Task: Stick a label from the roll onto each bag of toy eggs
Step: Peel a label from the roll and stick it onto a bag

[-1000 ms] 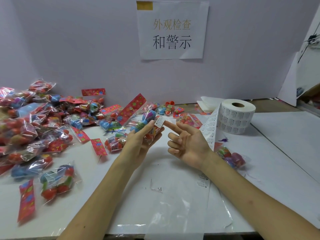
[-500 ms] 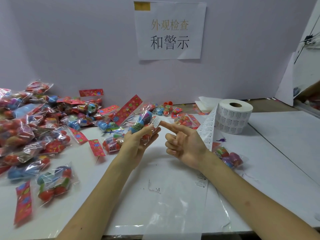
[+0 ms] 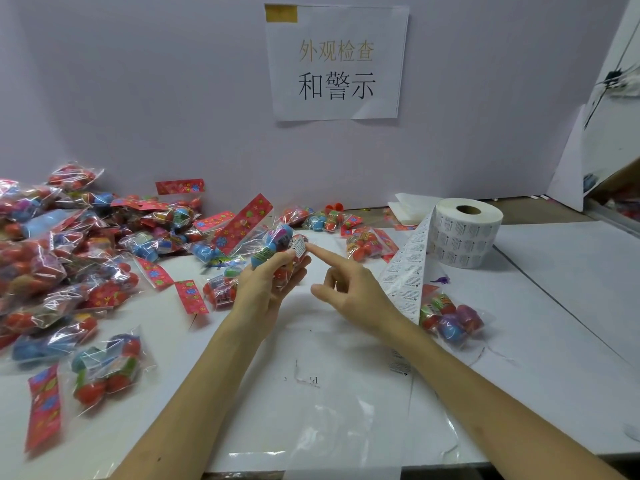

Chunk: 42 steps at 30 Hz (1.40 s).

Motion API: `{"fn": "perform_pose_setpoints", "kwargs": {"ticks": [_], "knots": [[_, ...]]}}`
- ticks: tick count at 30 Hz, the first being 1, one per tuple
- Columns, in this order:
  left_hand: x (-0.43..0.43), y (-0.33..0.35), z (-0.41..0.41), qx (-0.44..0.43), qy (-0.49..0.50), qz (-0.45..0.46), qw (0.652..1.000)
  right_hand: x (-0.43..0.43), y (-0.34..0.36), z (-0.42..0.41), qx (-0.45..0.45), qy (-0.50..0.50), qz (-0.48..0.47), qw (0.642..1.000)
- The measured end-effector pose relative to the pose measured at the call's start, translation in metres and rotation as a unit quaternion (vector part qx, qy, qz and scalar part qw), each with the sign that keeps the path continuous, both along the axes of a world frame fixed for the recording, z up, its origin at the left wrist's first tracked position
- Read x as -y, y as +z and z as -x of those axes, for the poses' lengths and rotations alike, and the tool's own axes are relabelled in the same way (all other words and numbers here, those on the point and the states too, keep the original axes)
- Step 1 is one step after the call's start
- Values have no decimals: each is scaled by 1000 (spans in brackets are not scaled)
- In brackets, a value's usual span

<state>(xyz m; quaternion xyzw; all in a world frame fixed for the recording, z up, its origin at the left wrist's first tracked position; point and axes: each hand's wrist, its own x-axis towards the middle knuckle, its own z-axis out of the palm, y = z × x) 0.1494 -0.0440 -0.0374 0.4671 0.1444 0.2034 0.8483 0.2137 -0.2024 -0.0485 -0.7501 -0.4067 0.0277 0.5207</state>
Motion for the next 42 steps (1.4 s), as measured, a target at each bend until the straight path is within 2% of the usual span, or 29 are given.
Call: {"fn": "perform_pose_setpoints", "kwargs": {"ticks": [2,3,6,7,9,11,13,16,18,22,27,32,40,42], "knots": [[0,0,0,-1,5,10,1000,-3,-6,2,108,-70,88,988],[0,0,0,-2,5,16,1000,-4,-9,2,126,-90,120,981],[0,1,0,-4,-2,22,1000,-5,-12,-2,105,-138,175,969],[1,2,-1,-5,-7,18,1000,-4,-12,-5,98,-149,163,970],[1,2,-1,-8,-14,3,1000,-1,-9,-11,57,-154,76,984],[2,1,-2,-9,-25,-24,999,0,-4,-14,-30,-126,-30,991],[3,0,-1,-5,-47,-66,997,0,2,-15,-103,-84,-83,988],[8,-4,-1,0,-76,-146,986,0,2,-12,-92,-73,-84,989],[10,-4,-1,-5,-85,-159,984,1,0,-13,-67,-90,-84,990],[9,-2,0,-15,-108,-151,982,4,2,-20,-112,-89,-131,981],[13,-2,-1,-25,-133,-161,978,10,7,-24,-133,-78,-141,978],[9,-1,0,-18,-124,-152,980,6,6,-19,-105,-54,-120,986],[10,-1,0,-28,-125,-121,984,6,9,-22,-200,-44,-151,967],[9,-1,0,-30,-122,-121,985,6,9,-22,-199,-45,-140,969]]}}
